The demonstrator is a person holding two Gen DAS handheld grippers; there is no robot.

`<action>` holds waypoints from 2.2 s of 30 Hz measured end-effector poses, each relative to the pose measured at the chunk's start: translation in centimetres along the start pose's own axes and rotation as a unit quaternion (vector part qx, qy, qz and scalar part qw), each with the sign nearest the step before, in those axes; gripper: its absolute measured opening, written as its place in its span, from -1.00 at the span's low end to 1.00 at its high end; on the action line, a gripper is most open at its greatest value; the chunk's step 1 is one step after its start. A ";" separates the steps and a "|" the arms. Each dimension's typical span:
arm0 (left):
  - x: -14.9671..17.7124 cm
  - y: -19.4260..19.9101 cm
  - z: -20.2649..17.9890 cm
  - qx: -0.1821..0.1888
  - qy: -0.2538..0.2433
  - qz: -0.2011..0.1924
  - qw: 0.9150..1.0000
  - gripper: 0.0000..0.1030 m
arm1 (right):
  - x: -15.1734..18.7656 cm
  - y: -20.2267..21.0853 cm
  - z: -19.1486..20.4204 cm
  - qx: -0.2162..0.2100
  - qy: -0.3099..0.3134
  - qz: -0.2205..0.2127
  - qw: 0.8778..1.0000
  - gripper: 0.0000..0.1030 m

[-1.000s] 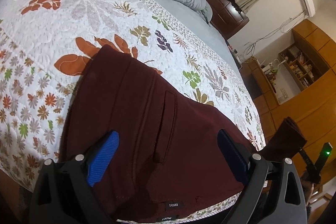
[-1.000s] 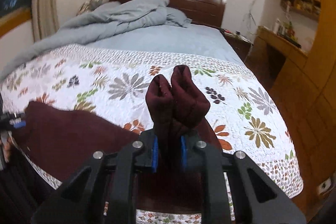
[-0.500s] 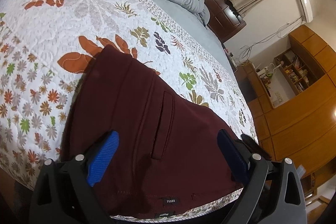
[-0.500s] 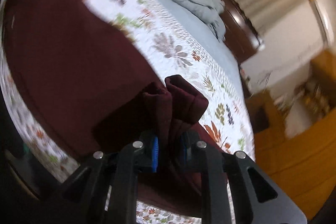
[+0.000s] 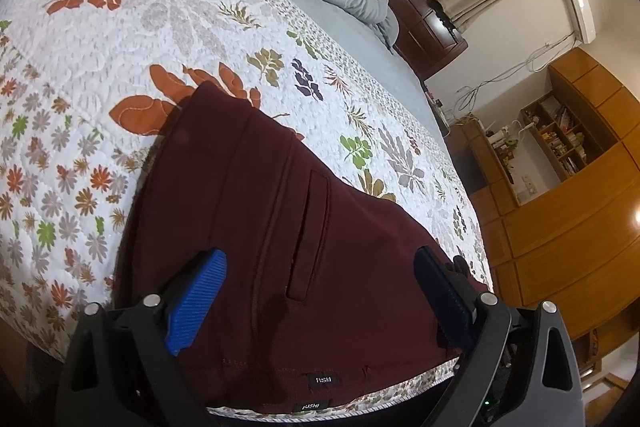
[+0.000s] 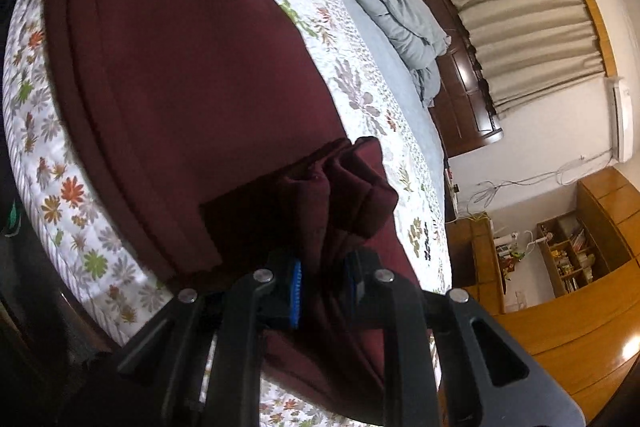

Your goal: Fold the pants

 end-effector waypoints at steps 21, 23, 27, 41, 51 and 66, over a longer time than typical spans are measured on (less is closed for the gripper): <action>-0.4 -0.5 0.3 -0.002 0.002 0.008 1.000 0.85 | -2.0 2.1 -2.2 -0.139 -0.046 0.004 0.989 -0.26; -0.4 -0.5 0.3 -0.002 0.001 0.008 1.000 0.85 | -2.1 2.3 -4.5 -0.195 -0.097 0.004 0.976 -0.23; -0.4 -0.6 0.3 -0.001 0.000 0.008 1.000 0.85 | -1.0 -0.4 -11.2 -0.234 -0.246 0.019 0.940 -0.23; 0.0 1.0 -1.4 -0.005 0.001 -0.013 1.000 0.84 | -0.1 -7.2 -10.2 -0.268 -0.279 0.079 0.919 -0.59; 2.3 3.0 -12.2 -0.197 -0.125 -0.020 0.972 0.88 | -4.9 -9.8 -8.9 -0.305 -0.182 0.099 0.929 -0.63; 0.9 4.0 -13.7 -0.247 -0.172 0.012 0.954 0.89 | -32.0 -7.4 -11.5 -0.471 0.039 -0.060 0.879 0.73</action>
Point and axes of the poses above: each gripper's, at about its wrist camera, not at the fingertips, and y roughly against the way its jaws point, z to its left, x to its underside, the point moved 1 cm from there along -y, roughly the way its jaws point, and after that the axes turned 13 degrees about x, right-handed, at the moved point
